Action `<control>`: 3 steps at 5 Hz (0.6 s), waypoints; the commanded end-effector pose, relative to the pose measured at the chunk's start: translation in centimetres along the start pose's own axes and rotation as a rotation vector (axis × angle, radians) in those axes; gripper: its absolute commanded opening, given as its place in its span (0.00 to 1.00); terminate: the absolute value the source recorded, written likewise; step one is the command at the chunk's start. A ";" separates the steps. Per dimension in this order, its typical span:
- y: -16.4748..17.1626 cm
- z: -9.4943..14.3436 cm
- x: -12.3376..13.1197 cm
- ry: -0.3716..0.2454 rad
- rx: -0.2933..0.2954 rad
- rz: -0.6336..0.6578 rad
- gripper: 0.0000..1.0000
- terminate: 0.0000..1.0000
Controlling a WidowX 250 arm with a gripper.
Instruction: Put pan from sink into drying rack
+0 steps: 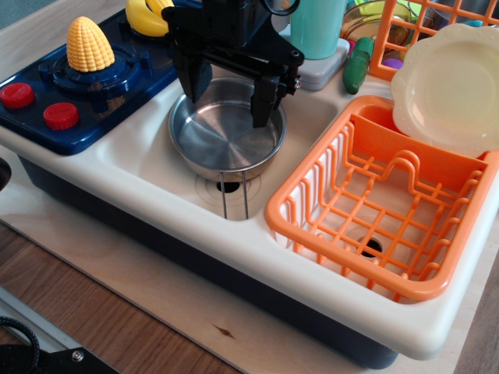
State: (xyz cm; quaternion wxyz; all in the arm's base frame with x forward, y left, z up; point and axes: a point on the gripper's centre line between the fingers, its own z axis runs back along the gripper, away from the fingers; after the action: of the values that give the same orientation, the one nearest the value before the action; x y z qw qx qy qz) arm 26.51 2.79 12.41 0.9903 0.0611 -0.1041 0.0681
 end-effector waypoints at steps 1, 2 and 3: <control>0.0 0.0 0.0 0.000 0.000 0.000 1.00 0.00; -0.6 0.4 -0.7 -0.083 0.022 -0.211 1.00 0.00; -0.7 0.6 -1.8 -0.147 0.001 -0.418 1.00 0.00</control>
State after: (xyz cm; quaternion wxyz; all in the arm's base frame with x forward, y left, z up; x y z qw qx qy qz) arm 24.16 1.79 11.59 0.9653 0.0762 -0.1520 -0.1981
